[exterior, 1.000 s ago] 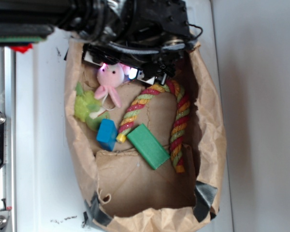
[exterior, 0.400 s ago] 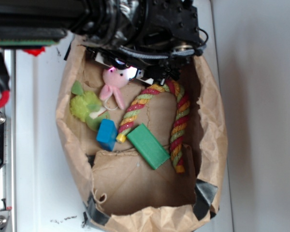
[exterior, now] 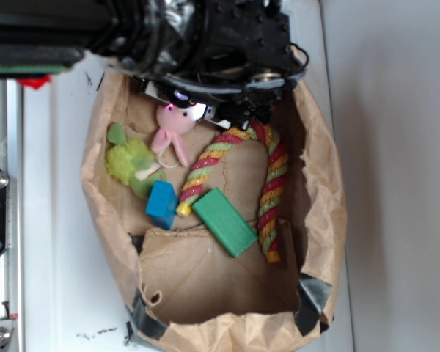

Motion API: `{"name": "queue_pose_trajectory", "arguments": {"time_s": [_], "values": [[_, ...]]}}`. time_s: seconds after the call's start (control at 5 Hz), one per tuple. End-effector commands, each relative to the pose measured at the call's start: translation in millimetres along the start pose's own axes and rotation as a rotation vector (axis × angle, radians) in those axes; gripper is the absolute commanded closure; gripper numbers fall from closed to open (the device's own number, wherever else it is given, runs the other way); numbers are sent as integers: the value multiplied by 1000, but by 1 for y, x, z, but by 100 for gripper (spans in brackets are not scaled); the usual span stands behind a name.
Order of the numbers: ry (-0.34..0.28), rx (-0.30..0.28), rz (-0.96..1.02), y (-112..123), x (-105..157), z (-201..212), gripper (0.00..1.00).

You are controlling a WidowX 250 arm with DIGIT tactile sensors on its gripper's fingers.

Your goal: Grab the pink bunny.

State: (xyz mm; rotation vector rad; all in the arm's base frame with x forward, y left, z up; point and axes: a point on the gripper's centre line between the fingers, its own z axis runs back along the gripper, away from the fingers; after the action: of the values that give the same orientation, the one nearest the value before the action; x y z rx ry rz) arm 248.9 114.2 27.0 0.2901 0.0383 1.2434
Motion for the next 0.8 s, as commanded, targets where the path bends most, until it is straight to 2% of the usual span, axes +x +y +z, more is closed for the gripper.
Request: {"name": "queue_pose_trajectory", "arguments": {"time_s": [0.0, 0.2, 0.4, 0.6], "values": [[-236, -143, -284, 17, 6, 51, 100], [-314, -196, -429, 22, 11, 74, 100], [-389, -255, -569, 27, 4, 98, 100], [-328, -429, -764, 27, 7, 119, 100]]}}
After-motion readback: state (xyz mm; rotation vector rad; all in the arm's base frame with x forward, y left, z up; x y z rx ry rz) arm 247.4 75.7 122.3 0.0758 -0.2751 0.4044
